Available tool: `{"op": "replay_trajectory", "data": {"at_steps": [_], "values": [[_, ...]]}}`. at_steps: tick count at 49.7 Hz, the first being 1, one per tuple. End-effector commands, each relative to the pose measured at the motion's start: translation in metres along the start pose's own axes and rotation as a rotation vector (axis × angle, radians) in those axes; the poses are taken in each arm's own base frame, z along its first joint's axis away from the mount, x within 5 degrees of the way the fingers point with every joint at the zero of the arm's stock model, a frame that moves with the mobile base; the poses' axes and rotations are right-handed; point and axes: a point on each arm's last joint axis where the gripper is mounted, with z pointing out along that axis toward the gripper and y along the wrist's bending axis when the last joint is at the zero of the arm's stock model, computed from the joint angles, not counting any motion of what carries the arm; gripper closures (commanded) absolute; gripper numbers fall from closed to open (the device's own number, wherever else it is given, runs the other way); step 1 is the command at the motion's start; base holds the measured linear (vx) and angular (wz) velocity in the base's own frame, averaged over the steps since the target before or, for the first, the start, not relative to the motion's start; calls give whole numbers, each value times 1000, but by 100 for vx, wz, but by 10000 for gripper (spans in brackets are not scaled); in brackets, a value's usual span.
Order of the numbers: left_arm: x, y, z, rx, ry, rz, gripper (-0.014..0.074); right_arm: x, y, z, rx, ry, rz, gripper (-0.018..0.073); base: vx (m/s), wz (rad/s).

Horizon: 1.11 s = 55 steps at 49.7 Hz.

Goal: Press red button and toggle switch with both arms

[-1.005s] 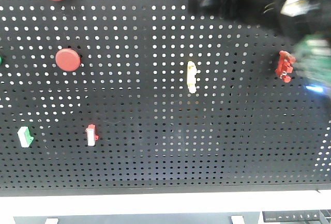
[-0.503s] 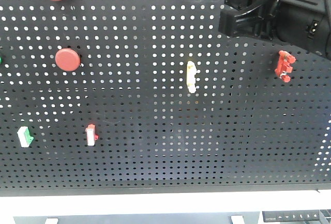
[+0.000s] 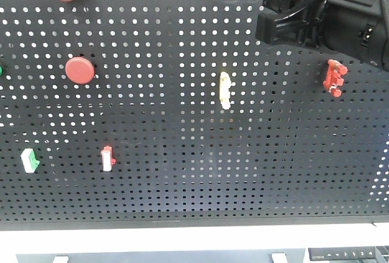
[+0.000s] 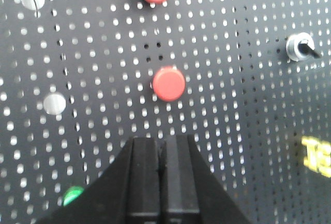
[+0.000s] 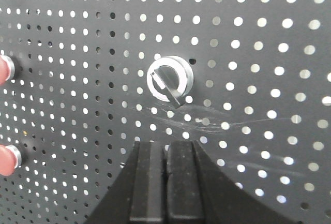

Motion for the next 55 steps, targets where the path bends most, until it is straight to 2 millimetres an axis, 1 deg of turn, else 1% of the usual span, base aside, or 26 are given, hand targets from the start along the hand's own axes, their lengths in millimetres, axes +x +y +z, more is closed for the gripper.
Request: {"op": "replay_trajectory", "data": {"at_steps": [1, 4, 7, 8, 10, 11, 16, 17, 22, 29, 31, 33, 55], "values": [[2, 5, -16, -52, -70, 26, 595, -23, -2, -11, 1, -126, -10, 562, 0, 0], [24, 7, -31, -103, -37, 18, 595, -23, -2, -11, 1, -126, -10, 562, 0, 0], [54, 7, -44, -144, 14, 8, 595, -23, -2, -11, 1, -126, -10, 562, 0, 0], [58, 7, -51, -168, 8, 7, 595, -23, -2, -11, 1, -126, -10, 562, 0, 0], [80, 6, -60, -192, 51, 5, 595, -23, -2, -11, 1, -126, -10, 562, 0, 0], [87, 5, -63, -195, 61, 1, 595, -23, -2, -11, 1, -126, -10, 562, 0, 0], [142, -2, -87, -232, 129, -24, 595, -23, -2, -11, 1, -126, -10, 562, 0, 0], [148, -4, -90, -236, 128, -31, 595, -23, -2, -11, 1, -126, -10, 562, 0, 0], [197, -12, -109, -243, 161, -62, 595, -23, -2, -11, 1, -126, -10, 562, 0, 0], [243, -22, -128, -246, 144, -79, 595, -23, -2, -11, 1, -126, -10, 562, 0, 0], [246, -23, -131, -246, 166, -93, 595, -23, -2, -11, 1, -126, -10, 562, 0, 0], [244, -23, -133, -245, 173, -98, 595, -23, -2, -11, 1, -127, -10, 562, 0, 0], [247, -22, -132, -258, 208, -100, 595, -23, -2, -10, 0, -129, -10, 562, 0, 0]]}}
